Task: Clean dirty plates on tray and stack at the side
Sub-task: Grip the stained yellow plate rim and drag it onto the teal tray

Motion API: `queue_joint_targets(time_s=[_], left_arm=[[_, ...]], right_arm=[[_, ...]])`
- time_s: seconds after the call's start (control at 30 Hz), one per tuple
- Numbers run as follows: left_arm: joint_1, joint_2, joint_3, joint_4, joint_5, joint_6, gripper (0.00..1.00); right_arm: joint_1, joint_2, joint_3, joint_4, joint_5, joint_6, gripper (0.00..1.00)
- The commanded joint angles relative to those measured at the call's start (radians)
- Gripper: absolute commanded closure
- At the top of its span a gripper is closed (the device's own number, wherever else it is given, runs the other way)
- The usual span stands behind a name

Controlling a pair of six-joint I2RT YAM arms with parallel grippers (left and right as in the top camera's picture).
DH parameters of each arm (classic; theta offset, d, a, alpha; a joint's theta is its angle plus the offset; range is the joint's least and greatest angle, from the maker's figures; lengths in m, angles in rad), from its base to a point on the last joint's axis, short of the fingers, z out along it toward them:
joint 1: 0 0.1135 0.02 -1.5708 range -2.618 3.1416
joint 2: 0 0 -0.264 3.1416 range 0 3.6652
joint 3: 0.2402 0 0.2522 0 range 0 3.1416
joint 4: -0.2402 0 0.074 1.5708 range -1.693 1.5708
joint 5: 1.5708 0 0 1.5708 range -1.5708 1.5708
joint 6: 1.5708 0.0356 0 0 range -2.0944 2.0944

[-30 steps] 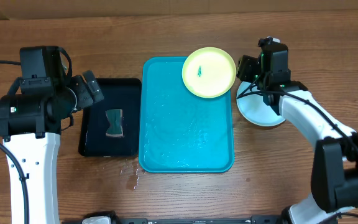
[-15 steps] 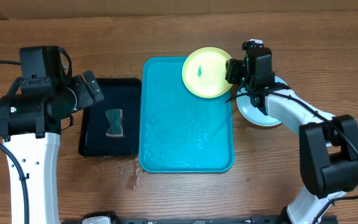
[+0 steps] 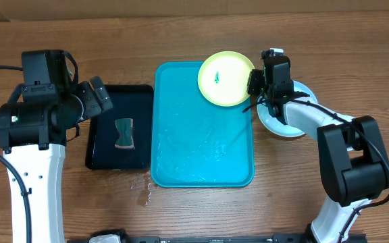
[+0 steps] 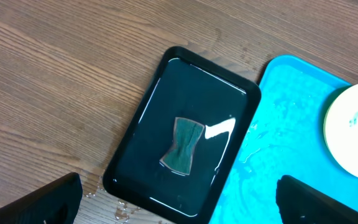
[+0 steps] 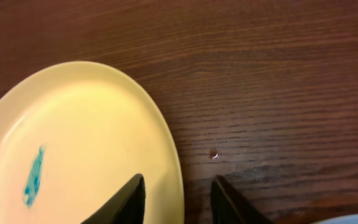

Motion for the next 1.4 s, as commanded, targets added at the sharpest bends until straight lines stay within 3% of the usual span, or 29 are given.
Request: queue_joint_targets(time_s=[0.0, 0.23, 0.33, 0.37, 0.4, 0.73, 1.03, 1.37], left_arm=[[0.005, 0.002, 0.003, 0.001, -0.013, -0.009, 0.0], [0.005, 0.002, 0.003, 0.001, -0.012, -0.009, 0.0], [0.005, 0.002, 0.003, 0.001, -0.012, -0.009, 0.0], [0.005, 0.002, 0.003, 0.001, -0.012, -0.009, 0.0], [0.005, 0.002, 0.003, 0.001, -0.012, -0.009, 0.0], [0.005, 0.002, 0.003, 0.001, -0.012, -0.009, 0.0], [0.005, 0.002, 0.003, 0.001, -0.012, -0.009, 0.0], [0.005, 0.002, 0.003, 0.001, -0.012, -0.009, 0.0]], right_arm=[[0.003, 0.025, 0.0, 0.002, 0.004, -0.004, 0.65], [0.003, 0.034, 0.001, 0.016, -0.039, -0.003, 0.7], [0.003, 0.034, 0.001, 0.01, -0.039, -0.003, 0.82], [0.003, 0.034, 0.001, 0.008, -0.039, -0.003, 0.92], [0.003, 0.034, 0.001, 0.008, -0.039, -0.003, 0.96], [0.006, -0.093, 0.002, -0.087, -0.129, 0.014, 0.96], [0.091, -0.212, 0.002, -0.316, -0.209, 0.165, 0.96], [0.206, -0.213, 0.002, -0.55, -0.18, 0.462, 0.96]])
